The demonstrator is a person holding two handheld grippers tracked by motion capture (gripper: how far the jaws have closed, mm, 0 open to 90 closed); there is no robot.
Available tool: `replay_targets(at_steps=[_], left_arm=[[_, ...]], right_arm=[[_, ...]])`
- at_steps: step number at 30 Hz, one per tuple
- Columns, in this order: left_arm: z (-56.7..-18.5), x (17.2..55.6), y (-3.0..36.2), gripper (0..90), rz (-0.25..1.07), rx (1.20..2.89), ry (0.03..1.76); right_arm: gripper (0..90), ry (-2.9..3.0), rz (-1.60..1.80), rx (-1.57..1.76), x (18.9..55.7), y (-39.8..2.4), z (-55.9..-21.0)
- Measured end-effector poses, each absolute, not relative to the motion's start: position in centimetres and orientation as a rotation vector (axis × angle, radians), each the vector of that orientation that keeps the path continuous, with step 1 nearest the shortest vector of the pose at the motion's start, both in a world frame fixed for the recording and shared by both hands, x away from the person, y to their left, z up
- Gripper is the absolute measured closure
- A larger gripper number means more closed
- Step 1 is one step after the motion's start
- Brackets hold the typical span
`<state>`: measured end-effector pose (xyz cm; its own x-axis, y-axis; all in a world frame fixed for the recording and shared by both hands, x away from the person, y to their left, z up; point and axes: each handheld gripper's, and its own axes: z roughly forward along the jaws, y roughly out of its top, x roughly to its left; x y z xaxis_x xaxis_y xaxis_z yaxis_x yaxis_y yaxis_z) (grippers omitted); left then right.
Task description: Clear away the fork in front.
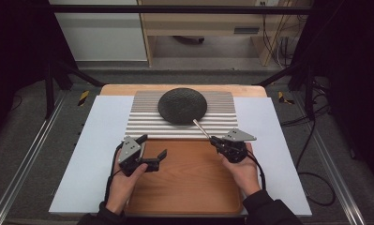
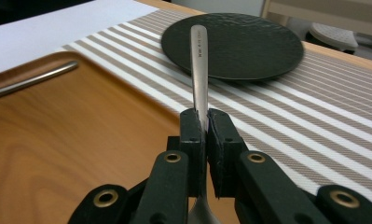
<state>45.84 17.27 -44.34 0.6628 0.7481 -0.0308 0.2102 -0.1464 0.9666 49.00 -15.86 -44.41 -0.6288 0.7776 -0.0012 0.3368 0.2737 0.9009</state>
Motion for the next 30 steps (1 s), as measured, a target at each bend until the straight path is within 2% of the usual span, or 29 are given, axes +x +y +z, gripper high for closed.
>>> replay_targets(at_steps=[6,13,30], left_arm=[[-45.2,46.2,15.9,10.5,0.461,1.688,0.798],[-45.0,46.5,14.6,14.8,0.407,1.686,0.780],[-43.6,47.5,13.0,24.8,0.348,1.637,0.774]], right_arm=[[85.1,2.113,1.371,0.961,47.5,-14.3,-44.9],[85.1,2.127,1.397,0.927,46.7,-12.9,-45.0],[85.1,2.088,1.445,0.816,45.2,-11.9,-43.0]])
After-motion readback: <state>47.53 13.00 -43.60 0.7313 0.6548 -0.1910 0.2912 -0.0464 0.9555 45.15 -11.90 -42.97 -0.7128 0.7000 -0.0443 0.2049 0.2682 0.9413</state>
